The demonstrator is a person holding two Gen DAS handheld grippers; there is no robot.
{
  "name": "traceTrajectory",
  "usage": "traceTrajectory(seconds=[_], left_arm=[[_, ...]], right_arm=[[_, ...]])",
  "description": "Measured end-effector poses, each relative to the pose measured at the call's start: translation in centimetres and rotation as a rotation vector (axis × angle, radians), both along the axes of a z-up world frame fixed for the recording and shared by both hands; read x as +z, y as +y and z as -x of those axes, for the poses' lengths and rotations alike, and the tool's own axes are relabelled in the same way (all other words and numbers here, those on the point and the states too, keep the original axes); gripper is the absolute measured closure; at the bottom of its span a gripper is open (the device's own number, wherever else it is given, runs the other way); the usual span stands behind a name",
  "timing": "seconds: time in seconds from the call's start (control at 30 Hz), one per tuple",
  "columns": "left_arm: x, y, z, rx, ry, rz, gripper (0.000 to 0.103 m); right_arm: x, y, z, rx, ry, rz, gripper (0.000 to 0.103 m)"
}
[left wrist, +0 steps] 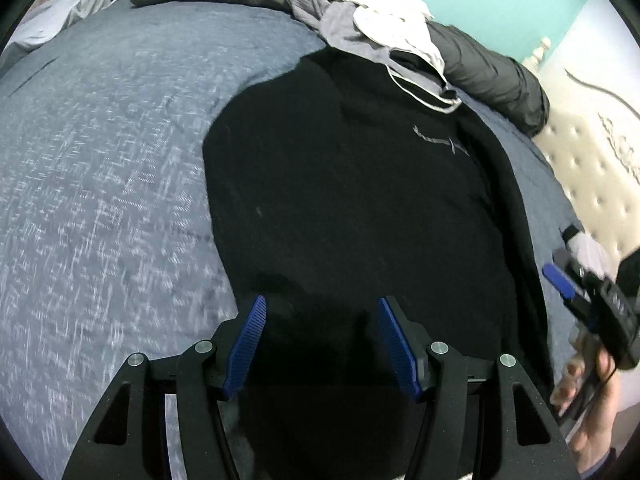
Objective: Fold clothes
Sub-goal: 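Lay the sweater flat on the bed and open both tools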
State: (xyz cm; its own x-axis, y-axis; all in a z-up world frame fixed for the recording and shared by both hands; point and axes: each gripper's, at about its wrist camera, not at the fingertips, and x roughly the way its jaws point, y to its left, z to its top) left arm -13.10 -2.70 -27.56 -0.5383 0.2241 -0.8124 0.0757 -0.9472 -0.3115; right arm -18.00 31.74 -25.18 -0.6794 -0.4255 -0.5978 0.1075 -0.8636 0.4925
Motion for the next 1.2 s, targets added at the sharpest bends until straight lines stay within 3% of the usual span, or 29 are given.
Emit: traceTrajectory(seconds=[0.37, 0.87, 0.93, 1.07, 1.2], left_arm=[[1.8, 4.8, -1.6, -0.104, -0.036, 0.073, 0.04], [-1.8, 6.8, -1.8, -0.138, -0.126, 0.126, 0.042], [-2.3, 6.7, -1.8, -0.142, -0.133, 0.134, 0.055], [-2.4, 5.5, -2.2, -0.143, -0.132, 0.109, 0.094], [-1.5, 4.2, -2.9, -0.148, -0.118, 0.116, 0.098]], right_arm=[[0.7, 0.5, 0.4, -0.012, -0.006, 0.007, 0.035], [1.1, 0.2, 0.5, 0.001, -0.014, 0.0, 0.035], [1.1, 0.1, 0.3, 0.007, -0.014, 0.003, 0.035], [0.8, 0.0, 0.5, 0.018, -0.023, 0.019, 0.035], [1.0, 0.3, 0.6, 0.007, -0.018, 0.044, 0.035]])
